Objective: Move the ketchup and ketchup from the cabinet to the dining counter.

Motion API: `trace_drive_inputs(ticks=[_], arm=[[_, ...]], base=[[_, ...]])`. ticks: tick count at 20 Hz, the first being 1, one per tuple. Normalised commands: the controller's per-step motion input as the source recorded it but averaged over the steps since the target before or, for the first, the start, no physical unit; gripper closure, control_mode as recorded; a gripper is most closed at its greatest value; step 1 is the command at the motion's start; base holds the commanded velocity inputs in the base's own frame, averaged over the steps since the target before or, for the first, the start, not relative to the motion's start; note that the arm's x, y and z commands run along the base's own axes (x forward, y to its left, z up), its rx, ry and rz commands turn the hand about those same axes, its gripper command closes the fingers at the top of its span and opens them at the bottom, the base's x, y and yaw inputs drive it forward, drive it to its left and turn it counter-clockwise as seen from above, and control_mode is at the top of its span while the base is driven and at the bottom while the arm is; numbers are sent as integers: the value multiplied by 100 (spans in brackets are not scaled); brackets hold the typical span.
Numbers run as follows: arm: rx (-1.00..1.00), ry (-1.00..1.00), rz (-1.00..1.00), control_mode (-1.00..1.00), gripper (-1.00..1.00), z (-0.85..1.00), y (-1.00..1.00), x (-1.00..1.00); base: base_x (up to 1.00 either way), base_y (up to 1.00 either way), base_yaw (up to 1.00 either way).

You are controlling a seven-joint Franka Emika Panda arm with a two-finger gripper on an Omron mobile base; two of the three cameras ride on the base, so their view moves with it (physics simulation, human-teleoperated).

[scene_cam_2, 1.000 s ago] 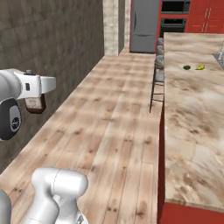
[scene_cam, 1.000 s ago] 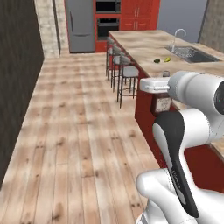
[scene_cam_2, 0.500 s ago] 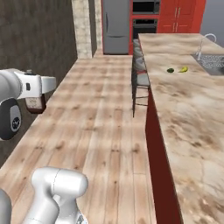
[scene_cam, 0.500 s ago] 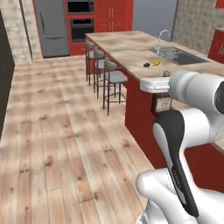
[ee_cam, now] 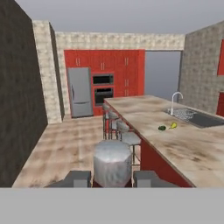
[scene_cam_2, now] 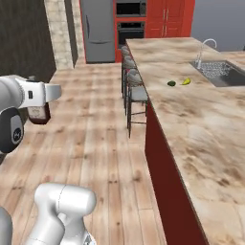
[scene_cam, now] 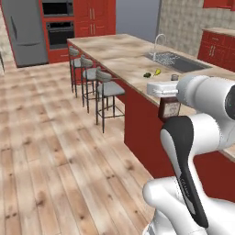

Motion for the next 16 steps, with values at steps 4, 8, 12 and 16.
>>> trace_drive_inputs(ticks=[4, 8, 12, 16], arm=[[0, 0, 0, 100, 100, 0, 0, 0], [0, 0, 0, 100, 100, 0, 0, 0], [0, 0, 0, 100, 100, 0, 0, 0], [0, 0, 0, 100, 100, 0, 0, 0]], base=[[78, 44, -32], [78, 46, -29], [73, 54, -21], [71, 57, -19]])
